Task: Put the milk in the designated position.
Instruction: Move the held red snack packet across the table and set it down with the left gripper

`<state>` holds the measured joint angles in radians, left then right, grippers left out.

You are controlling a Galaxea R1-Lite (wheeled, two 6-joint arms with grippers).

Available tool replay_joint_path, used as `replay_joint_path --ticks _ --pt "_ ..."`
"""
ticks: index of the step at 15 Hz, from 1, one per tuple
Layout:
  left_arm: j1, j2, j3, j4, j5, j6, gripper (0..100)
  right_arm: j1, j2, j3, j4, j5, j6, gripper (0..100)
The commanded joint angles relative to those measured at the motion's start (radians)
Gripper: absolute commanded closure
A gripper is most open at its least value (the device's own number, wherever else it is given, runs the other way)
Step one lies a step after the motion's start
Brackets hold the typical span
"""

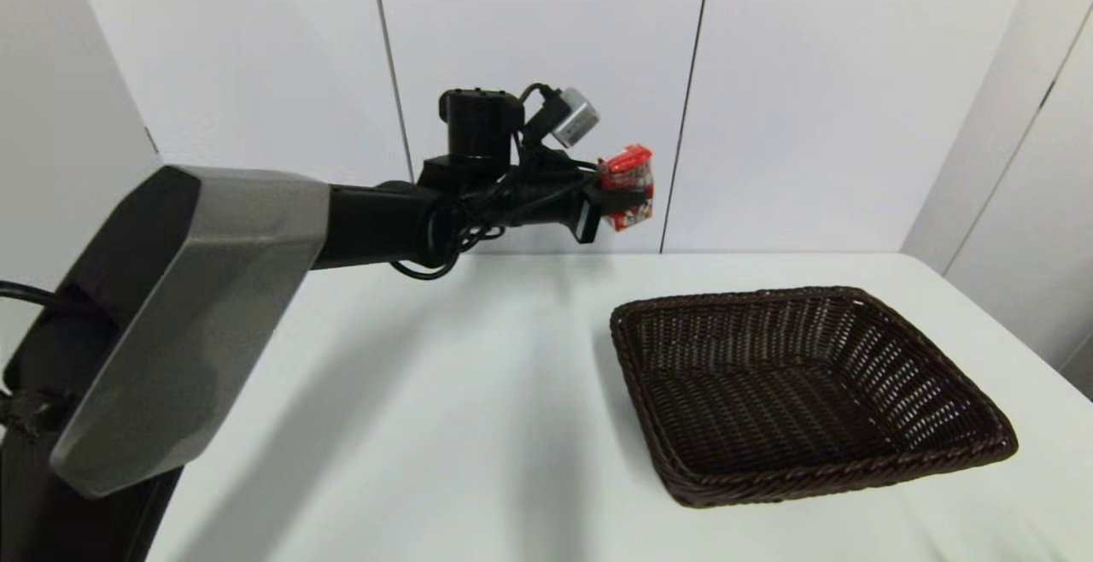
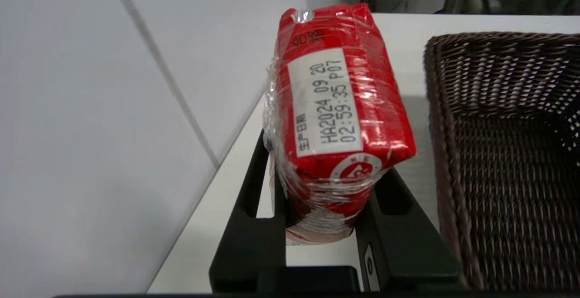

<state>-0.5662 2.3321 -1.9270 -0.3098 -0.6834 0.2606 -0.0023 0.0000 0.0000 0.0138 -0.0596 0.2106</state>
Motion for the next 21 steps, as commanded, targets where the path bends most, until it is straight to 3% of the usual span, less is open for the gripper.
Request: replay_joint_path --ticks 1,20,21 --pt "-0.050 0.122 -0.046 -0.011 -0.002 0.003 100 -0.001 0.002 0.000 0.000 0.000 0.001 0" --pt "-0.026 0.277 -0.049 -0.104 -0.002 0.009 100 -0.001 0.002 0.000 0.000 0.000 0.001 0" --pt "-0.027 0.277 -0.049 -0.104 -0.002 0.009 0 -0.001 0.002 0.000 0.000 0.000 0.001 0"
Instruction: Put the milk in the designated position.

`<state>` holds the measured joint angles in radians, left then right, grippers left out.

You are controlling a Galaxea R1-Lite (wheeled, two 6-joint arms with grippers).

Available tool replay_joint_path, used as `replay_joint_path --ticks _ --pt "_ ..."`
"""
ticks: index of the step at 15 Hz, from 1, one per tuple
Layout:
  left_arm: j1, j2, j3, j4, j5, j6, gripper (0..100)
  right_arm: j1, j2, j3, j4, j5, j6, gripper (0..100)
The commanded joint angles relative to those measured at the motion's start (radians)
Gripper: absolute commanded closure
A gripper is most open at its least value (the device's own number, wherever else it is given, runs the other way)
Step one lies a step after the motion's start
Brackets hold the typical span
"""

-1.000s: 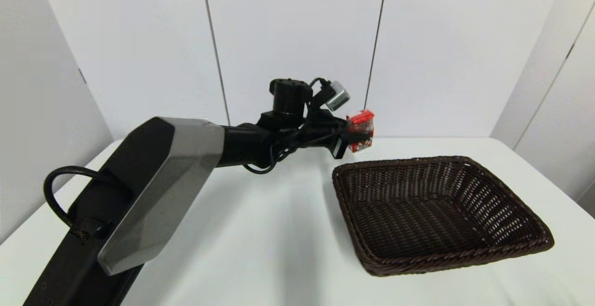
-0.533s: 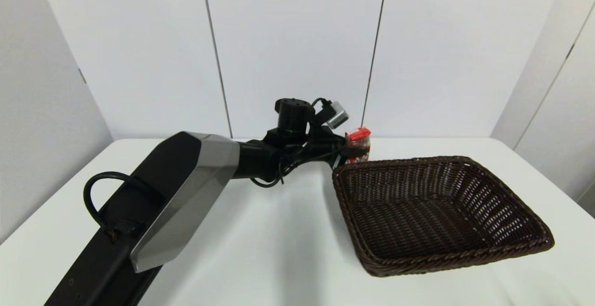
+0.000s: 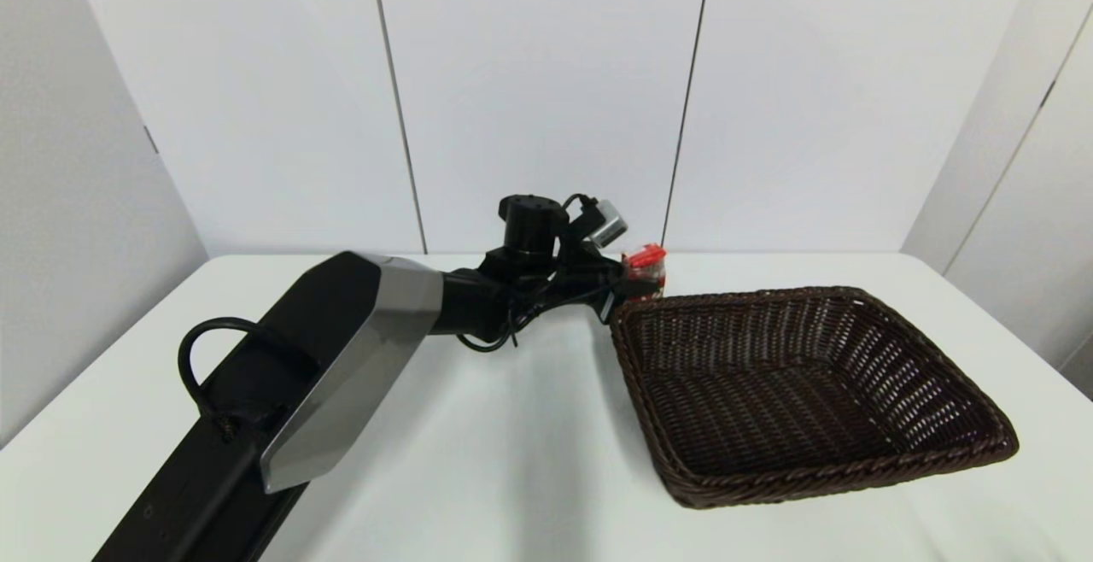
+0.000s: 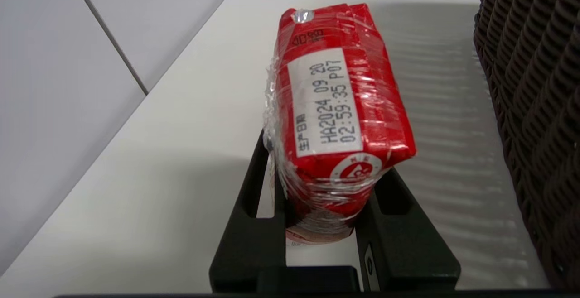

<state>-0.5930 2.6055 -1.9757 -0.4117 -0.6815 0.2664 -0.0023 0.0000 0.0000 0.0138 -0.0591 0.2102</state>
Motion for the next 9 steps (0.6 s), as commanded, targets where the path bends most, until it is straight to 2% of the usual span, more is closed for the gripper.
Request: replay_joint_path --ticks 1,9 --pt "-0.001 0.004 0.000 0.001 -0.003 0.004 0 -0.001 0.002 0.000 0.000 -0.001 0.001 0" --pt "0.001 -0.001 0.000 0.005 -0.004 0.007 0 -0.001 0.002 0.000 0.000 -0.001 0.001 0"
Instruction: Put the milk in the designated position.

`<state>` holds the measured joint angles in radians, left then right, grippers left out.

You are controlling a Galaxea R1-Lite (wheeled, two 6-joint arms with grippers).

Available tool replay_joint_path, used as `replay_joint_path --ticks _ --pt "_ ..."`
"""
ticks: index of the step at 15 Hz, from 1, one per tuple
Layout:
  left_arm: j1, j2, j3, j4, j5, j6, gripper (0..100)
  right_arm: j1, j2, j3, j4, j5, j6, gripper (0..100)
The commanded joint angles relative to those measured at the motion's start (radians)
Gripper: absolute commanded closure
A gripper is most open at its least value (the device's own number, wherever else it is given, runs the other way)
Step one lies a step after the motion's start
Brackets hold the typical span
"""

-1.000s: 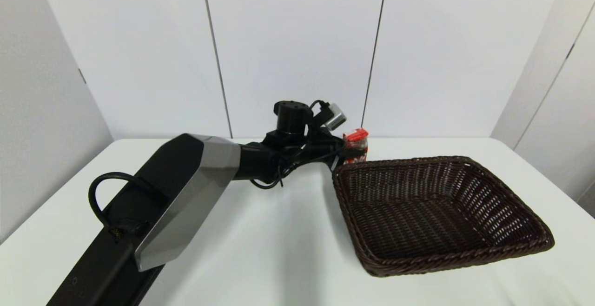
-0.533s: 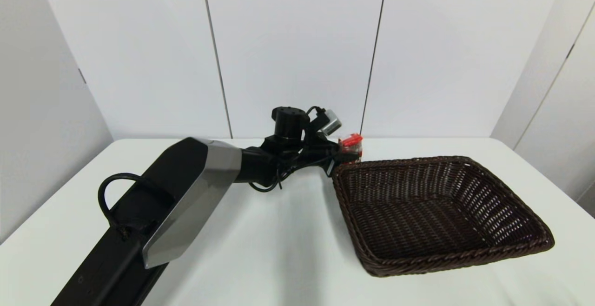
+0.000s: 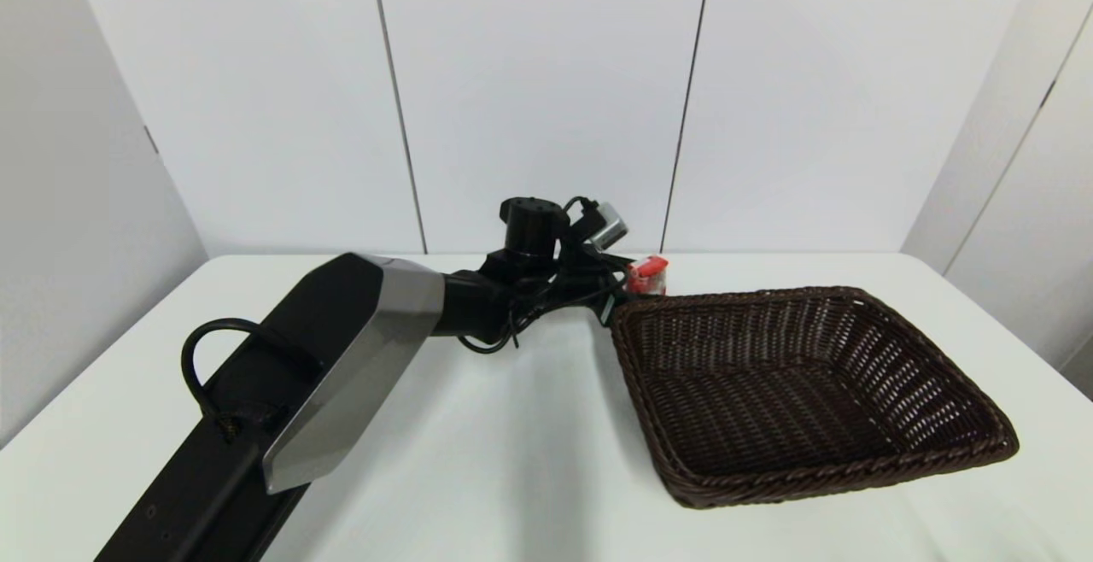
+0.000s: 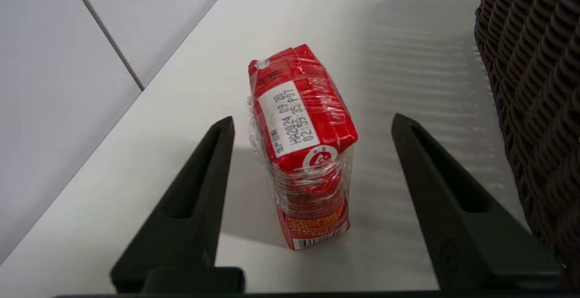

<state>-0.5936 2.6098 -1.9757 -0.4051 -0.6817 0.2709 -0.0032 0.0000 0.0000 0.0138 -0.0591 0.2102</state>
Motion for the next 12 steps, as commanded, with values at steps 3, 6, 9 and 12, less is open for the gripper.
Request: replay_joint_path --ticks 3,6,9,12 --pt "0.005 -0.014 0.000 0.002 -0.004 0.002 0 0.002 0.002 0.000 0.000 -0.001 0.001 0" --pt "0.014 -0.045 0.000 0.043 -0.004 0.004 0 0.002 0.002 0.000 0.000 -0.001 0.001 0" --pt "0.037 -0.073 0.000 0.058 -0.006 0.005 0 0.000 0.002 0.000 0.000 -0.001 0.001 0" --pt "0.069 -0.128 0.014 0.061 -0.006 0.010 0 0.000 0.002 0.000 0.000 -0.001 0.001 0"
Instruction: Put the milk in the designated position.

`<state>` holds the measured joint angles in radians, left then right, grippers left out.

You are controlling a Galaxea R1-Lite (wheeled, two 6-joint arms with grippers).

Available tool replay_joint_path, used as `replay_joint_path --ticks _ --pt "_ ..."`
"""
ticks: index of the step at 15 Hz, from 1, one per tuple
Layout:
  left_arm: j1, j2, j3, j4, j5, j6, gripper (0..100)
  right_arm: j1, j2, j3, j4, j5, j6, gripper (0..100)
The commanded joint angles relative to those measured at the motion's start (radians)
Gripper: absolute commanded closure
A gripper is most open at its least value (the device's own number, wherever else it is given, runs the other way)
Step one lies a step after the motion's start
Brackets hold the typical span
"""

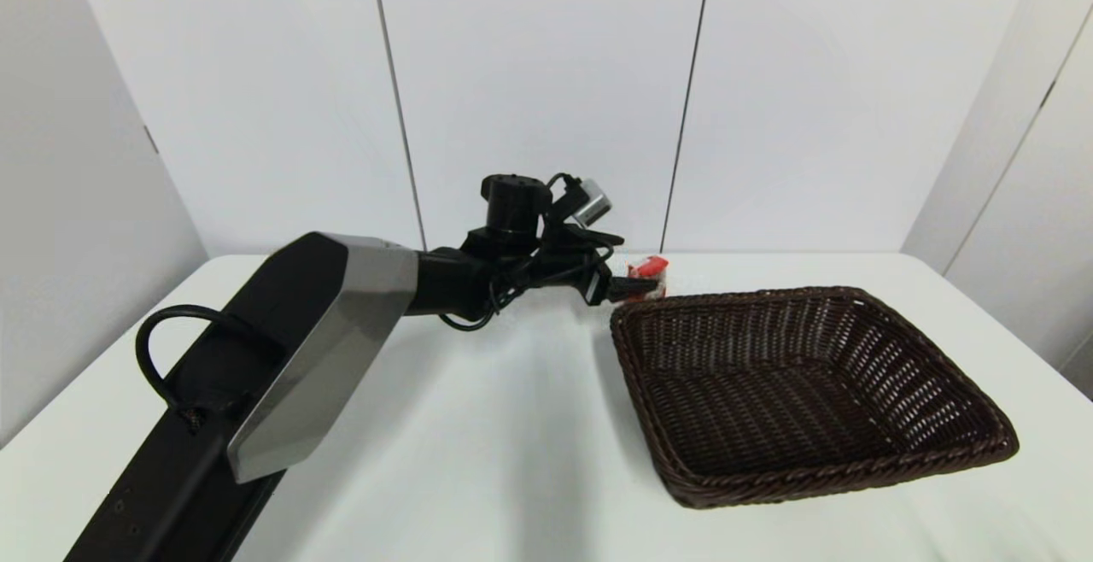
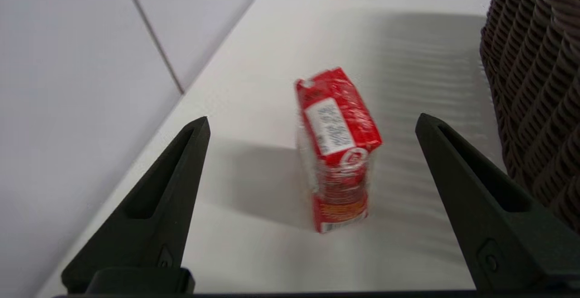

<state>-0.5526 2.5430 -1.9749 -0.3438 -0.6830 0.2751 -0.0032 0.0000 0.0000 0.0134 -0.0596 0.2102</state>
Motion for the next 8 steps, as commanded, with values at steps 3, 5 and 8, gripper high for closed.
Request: replay_joint_path --ticks 3,5,8 --pt "0.060 -0.161 0.045 0.075 -0.001 0.006 0 0.000 0.002 0.000 0.000 0.001 0.001 0" --pt "0.091 -0.294 0.094 0.203 0.031 0.006 0 0.000 0.002 0.000 0.000 0.000 0.001 0" --pt "0.146 -0.501 0.238 0.253 0.148 0.024 0 0.000 0.002 0.000 0.000 0.000 0.001 0"
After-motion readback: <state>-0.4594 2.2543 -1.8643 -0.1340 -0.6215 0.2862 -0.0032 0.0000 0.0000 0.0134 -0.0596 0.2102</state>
